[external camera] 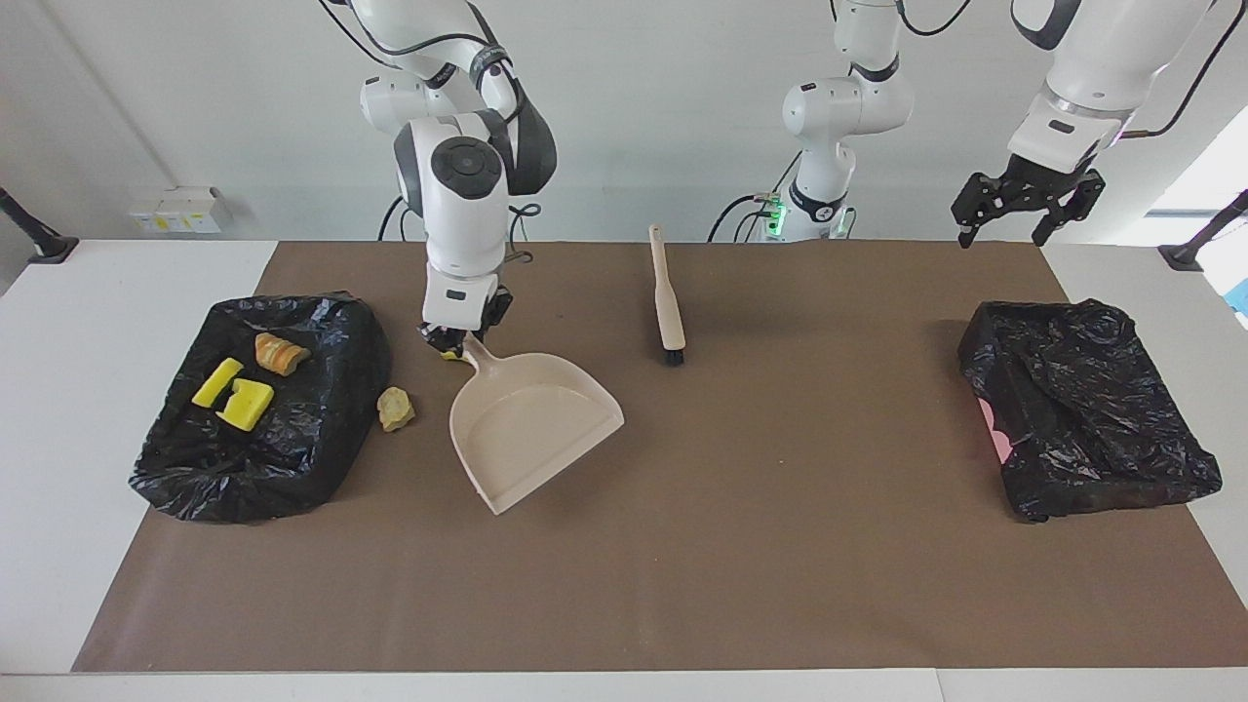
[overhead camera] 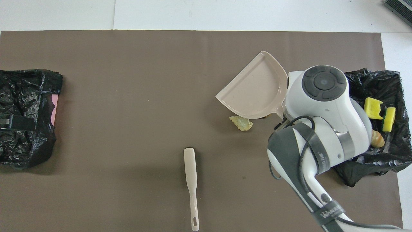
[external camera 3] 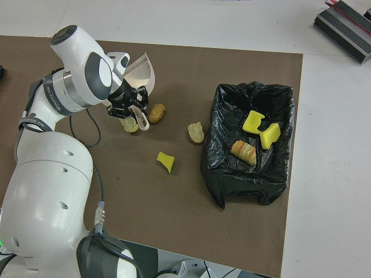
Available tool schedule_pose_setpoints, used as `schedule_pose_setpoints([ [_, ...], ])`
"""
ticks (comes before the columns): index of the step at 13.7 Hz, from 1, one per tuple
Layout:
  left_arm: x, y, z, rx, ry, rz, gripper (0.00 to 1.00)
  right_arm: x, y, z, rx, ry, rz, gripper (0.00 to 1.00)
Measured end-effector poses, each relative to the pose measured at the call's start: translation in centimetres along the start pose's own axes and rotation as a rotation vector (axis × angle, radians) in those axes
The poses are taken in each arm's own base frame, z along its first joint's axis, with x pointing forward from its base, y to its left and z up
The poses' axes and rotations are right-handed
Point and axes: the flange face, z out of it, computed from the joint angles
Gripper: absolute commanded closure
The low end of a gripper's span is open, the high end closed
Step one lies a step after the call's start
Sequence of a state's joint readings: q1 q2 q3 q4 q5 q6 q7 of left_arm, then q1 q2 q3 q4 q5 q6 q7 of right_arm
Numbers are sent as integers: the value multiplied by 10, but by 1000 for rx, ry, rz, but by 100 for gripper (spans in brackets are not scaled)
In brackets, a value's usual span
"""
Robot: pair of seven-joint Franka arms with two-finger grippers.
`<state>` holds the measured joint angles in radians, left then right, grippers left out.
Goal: Sweep and dump trash in bin
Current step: 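Carry the dustpan back and lower it onto the mat with the right gripper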
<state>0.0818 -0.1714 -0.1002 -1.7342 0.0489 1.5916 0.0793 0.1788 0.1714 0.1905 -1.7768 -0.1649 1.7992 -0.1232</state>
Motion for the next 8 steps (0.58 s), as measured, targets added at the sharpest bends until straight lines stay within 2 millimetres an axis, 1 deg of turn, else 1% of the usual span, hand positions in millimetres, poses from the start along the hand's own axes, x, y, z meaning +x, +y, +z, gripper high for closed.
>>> schedule_pose_setpoints([
  [2, 1, 0, 1, -2, -2, 0, 0, 26, -31, -8, 60, 2, 151, 100],
  [5, 2, 0, 3, -4, -6, 0, 0, 69, -77, -7, 120, -1, 303, 100],
  [8, 2, 0, 4, -5, -10, 0, 0, 115, -135, -1, 171, 6, 437, 100],
])
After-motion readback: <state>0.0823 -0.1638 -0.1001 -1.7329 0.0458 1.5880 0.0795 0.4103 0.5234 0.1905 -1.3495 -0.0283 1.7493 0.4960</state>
